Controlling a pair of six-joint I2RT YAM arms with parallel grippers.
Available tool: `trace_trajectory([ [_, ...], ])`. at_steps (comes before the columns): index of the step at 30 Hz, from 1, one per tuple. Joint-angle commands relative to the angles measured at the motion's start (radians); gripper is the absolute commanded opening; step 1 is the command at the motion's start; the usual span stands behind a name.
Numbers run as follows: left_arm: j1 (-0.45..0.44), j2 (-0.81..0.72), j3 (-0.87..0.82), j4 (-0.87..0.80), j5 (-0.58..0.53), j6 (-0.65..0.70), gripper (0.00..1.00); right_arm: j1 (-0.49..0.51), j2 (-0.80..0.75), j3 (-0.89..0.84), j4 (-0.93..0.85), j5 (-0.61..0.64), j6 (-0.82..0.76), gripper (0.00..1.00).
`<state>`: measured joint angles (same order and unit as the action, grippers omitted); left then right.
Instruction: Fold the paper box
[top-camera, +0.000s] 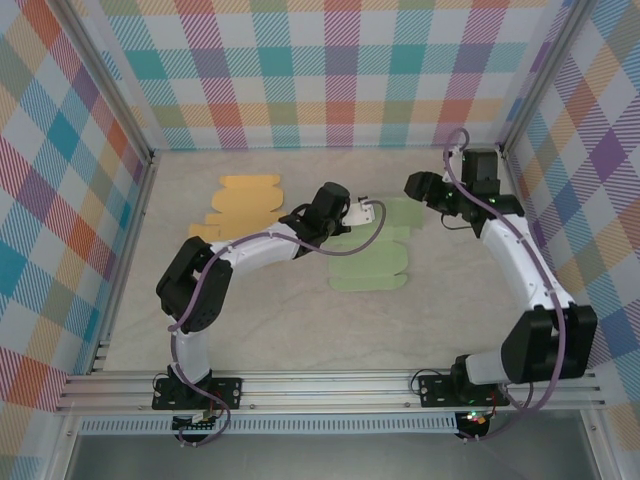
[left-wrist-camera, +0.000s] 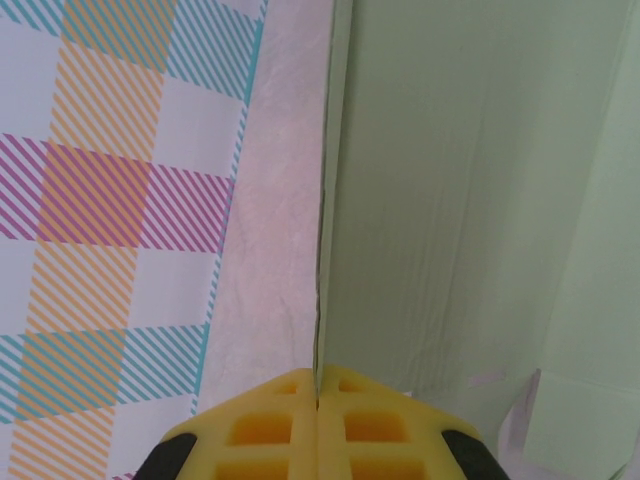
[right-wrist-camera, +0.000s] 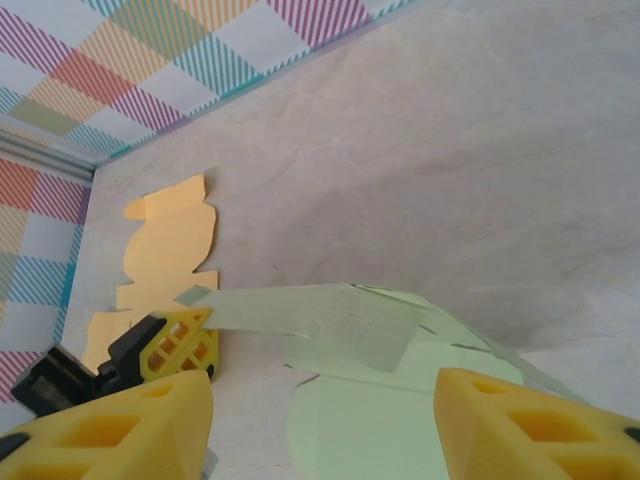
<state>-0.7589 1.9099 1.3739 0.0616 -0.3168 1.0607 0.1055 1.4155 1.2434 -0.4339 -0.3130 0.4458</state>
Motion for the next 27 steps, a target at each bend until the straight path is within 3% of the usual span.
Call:
trace_trajectory([
  [1, -0.018, 0.015, -0.023, 0.080, -0.036, 0.018, 0.00, 0.019, 0.072, 0.050, 0.011, -0.067, 0.034, 0.63],
  [5, -0.021, 0.020, -0.024, 0.089, -0.036, 0.015, 0.00, 0.038, 0.153, 0.079, 0.019, -0.066, 0.038, 0.67],
  [15, -0.028, 0.031, -0.033, 0.119, -0.039, 0.007, 0.00, 0.084, 0.286, 0.118, 0.067, -0.122, 0.085, 0.63],
  [22, -0.032, 0.041, -0.044, 0.140, -0.048, 0.012, 0.00, 0.086, 0.311, 0.115, 0.105, -0.141, 0.112, 0.40],
  [27, -0.031, 0.038, -0.061, 0.152, -0.074, 0.013, 0.00, 0.077, 0.236, 0.040, 0.090, -0.079, 0.086, 0.48],
])
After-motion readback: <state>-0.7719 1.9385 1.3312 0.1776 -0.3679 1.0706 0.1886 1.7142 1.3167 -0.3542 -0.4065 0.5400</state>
